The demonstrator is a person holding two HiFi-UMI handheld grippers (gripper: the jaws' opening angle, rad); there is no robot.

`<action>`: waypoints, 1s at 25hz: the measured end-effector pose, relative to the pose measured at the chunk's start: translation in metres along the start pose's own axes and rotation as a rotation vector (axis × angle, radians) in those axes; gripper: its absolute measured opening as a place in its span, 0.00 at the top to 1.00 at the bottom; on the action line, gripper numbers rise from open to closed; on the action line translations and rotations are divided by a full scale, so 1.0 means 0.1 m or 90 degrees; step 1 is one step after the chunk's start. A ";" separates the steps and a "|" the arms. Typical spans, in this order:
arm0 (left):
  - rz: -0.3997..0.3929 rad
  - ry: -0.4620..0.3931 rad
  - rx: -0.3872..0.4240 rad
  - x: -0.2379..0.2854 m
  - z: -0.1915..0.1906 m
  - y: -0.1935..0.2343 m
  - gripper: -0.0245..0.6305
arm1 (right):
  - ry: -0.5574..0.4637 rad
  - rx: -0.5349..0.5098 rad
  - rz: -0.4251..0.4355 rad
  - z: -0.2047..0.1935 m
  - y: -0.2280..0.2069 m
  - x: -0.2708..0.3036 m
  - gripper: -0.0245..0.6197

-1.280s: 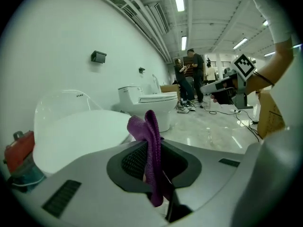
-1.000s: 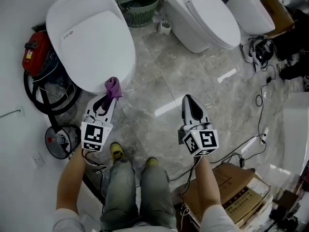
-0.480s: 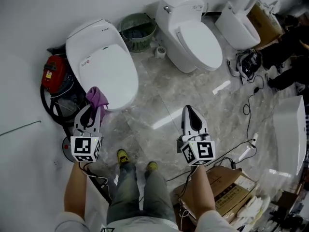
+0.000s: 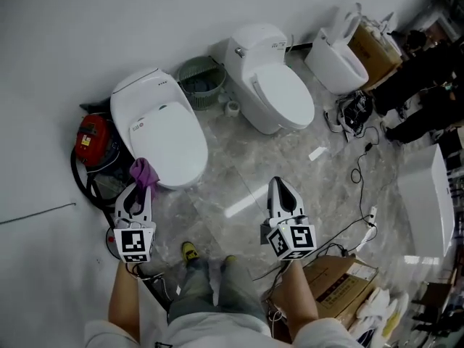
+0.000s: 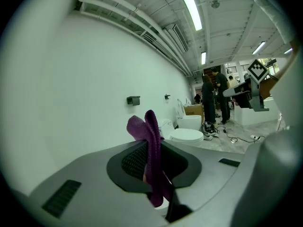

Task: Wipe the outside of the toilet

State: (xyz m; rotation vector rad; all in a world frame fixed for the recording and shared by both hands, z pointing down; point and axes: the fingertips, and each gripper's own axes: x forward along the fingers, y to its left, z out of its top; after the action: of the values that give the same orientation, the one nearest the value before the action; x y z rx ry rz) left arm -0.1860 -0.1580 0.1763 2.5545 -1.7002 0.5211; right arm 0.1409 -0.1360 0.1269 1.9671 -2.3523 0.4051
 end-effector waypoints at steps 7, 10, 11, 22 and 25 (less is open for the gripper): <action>0.019 -0.042 -0.019 -0.34 0.64 0.35 0.85 | -0.038 -0.007 -0.020 0.63 0.29 -0.21 0.95; 0.023 -0.055 -0.011 -0.51 0.86 0.42 0.85 | -0.051 -0.008 -0.027 0.85 0.38 -0.32 0.95; 0.026 -0.057 -0.007 -0.58 0.91 0.44 0.85 | -0.055 -0.009 -0.028 0.92 0.40 -0.36 0.95; 0.049 -0.099 -0.016 -1.07 1.34 0.62 0.85 | -0.094 -0.024 -0.021 1.36 0.61 -0.60 0.95; 0.057 -0.104 -0.012 -1.17 1.42 0.66 0.85 | -0.103 -0.025 -0.009 1.43 0.70 -0.62 0.95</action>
State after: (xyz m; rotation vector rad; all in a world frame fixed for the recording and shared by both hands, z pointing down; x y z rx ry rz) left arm -0.2496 -0.1099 -0.0025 2.5825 -1.8675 0.3058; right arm 0.1028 -0.0986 -0.0359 2.0700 -2.4181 0.2039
